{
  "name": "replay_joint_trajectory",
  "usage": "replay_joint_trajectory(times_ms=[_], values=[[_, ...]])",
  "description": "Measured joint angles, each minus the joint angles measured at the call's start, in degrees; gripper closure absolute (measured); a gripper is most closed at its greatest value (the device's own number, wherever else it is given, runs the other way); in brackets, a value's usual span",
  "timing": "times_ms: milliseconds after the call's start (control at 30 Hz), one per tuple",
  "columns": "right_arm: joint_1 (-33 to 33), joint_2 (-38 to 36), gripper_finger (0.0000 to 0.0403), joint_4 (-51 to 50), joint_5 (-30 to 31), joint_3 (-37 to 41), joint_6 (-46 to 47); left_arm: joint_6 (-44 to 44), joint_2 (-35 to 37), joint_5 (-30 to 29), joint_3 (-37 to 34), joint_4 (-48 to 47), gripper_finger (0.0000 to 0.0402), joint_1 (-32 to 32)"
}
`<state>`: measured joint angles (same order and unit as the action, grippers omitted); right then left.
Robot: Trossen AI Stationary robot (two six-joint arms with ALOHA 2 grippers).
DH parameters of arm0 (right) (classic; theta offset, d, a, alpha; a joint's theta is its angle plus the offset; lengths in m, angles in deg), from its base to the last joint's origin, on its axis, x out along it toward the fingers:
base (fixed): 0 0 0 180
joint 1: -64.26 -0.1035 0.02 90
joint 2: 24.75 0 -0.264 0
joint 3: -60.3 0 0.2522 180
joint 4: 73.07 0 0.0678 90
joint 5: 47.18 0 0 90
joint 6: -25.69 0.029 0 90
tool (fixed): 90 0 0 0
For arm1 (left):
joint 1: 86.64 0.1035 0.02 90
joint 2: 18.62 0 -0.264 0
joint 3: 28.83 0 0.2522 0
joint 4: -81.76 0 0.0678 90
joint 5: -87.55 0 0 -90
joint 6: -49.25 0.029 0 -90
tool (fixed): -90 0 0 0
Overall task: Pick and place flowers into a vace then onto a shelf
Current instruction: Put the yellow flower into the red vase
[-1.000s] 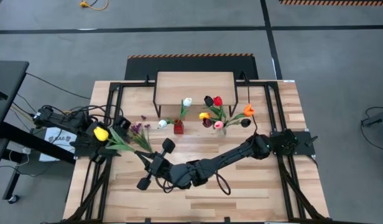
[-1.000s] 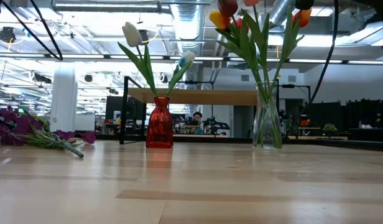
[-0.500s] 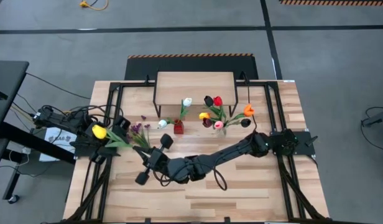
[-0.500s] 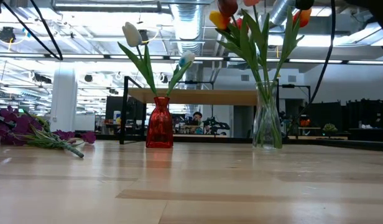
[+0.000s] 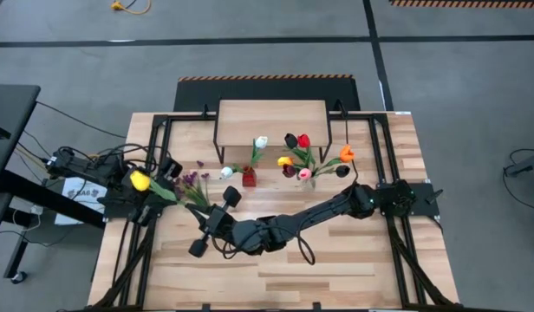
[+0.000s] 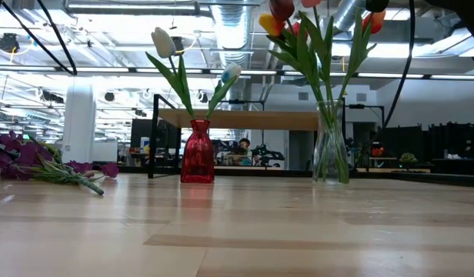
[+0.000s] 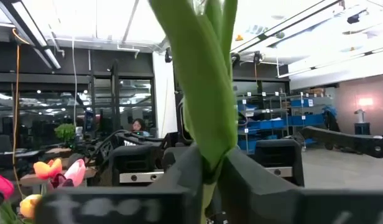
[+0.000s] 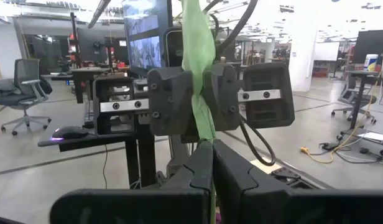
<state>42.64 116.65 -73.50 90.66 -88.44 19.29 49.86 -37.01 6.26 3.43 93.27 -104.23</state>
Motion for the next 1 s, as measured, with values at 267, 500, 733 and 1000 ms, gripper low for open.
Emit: replay_joint_trajectory(times_ms=[267, 500, 733, 1000], values=[[-0.6, 0.0, 0.0399, -0.9, 0.2, 0.0, 0.0, -0.1, 0.0, -0.1, 0.0, -0.7, 0.0397, 0.0], [-1.2, 0.1, 0.0402, 1.7, 0.4, 0.0, -1.9, 1.8, 0.0, 0.3, 0.0, -1.5, 0.0399, 0.0], [-1.2, 0.1, 0.0380, 0.8, -0.1, 0.0, -1.0, 3.6, 0.0, 1.0, 0.0, -2.3, 0.0400, 0.0], [-1.8, 0.1, 0.0259, 0.9, -1.1, 0.0, -6.4, 4.0, 0.0, 1.0, 0.0, -2.7, 0.0401, 0.0]])
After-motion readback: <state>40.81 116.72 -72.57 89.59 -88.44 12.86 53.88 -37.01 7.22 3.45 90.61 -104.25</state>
